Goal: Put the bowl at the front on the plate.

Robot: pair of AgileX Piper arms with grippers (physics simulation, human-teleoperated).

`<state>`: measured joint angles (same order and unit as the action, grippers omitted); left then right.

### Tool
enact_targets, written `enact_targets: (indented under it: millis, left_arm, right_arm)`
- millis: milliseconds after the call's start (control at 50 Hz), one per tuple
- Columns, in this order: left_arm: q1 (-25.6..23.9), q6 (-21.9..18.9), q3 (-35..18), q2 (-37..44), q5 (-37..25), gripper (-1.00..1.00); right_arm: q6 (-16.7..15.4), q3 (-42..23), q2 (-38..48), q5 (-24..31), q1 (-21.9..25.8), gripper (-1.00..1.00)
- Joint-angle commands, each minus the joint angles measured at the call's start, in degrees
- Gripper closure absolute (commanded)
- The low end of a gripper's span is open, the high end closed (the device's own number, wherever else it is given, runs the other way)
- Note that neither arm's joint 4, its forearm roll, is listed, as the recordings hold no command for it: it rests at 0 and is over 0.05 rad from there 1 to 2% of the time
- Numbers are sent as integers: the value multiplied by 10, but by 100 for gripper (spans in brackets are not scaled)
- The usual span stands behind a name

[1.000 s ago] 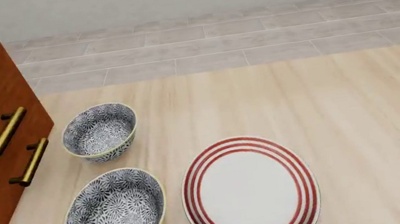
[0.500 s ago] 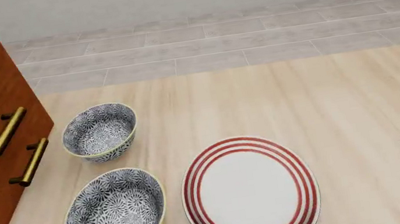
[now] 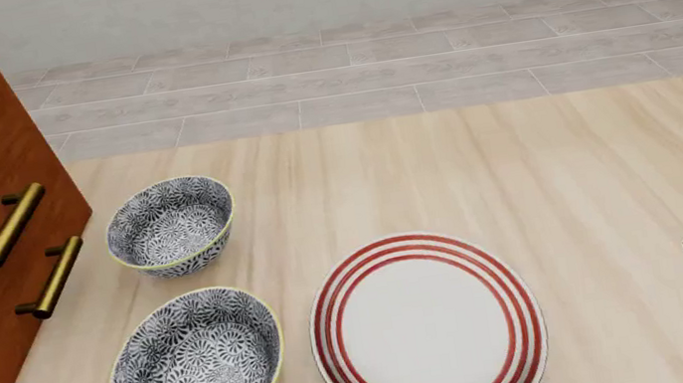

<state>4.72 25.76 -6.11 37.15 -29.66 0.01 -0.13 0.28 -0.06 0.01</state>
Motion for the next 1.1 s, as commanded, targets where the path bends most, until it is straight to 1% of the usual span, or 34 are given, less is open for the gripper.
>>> enact_targets:
  millis: [20,40,140,200,240,300,320,360,440,480,520,660,760,860,980,1040,1100]
  left_arm:
    - [-16,20,4,-33,-35,100]
    - [-17,21,-2,-44,-51,100]
    - [-20,21,-16,-68,-82,100]
    - [-19,18,-20,-73,-89,100]
    - [-24,19,-24,-92,-108,100]
    - [-35,26,-53,-124,-157,100]
    - [-38,26,-56,-128,-159,100]
    - [-46,34,-76,-143,-189,100]
    - [-61,50,-92,-159,-215,100]
    - [-63,49,-98,-164,-220,100]
    - [-75,60,-114,-171,-232,100]
    - [-99,70,-140,-171,-241,100]
    - [-106,75,-141,-163,-227,100]
    - [-113,75,-164,-149,-216,100]
    - [-123,78,-171,-135,-206,100]
    - [-128,79,-169,-125,-187,100]
    - [-135,77,-185,-113,-182,100]
  right_arm:
    - [0,0,0,0,0,-100]
    - [0,0,0,0,0,-100]
    - [0,0,0,0,0,-100]
    - [0,0,0,0,0,-100]
    - [0,0,0,0,0,-100]
    - [0,0,0,0,0,-100]
    - [0,0,0,0,0,-100]
    - [0,0,0,0,0,-100]
    - [0,0,0,0,0,-100]
    - [0,0,0,0,0,-100]
    - [0,0,0,0,0,-100]
    - [0,0,0,0,0,-100]
    - [0,0,0,0,0,-100]
    - [0,0,0,0,0,-100]
    - [0,0,0,0,0,-100]
    - [0,0,0,0,0,-100]
    - [0,0,0,0,0,-100]
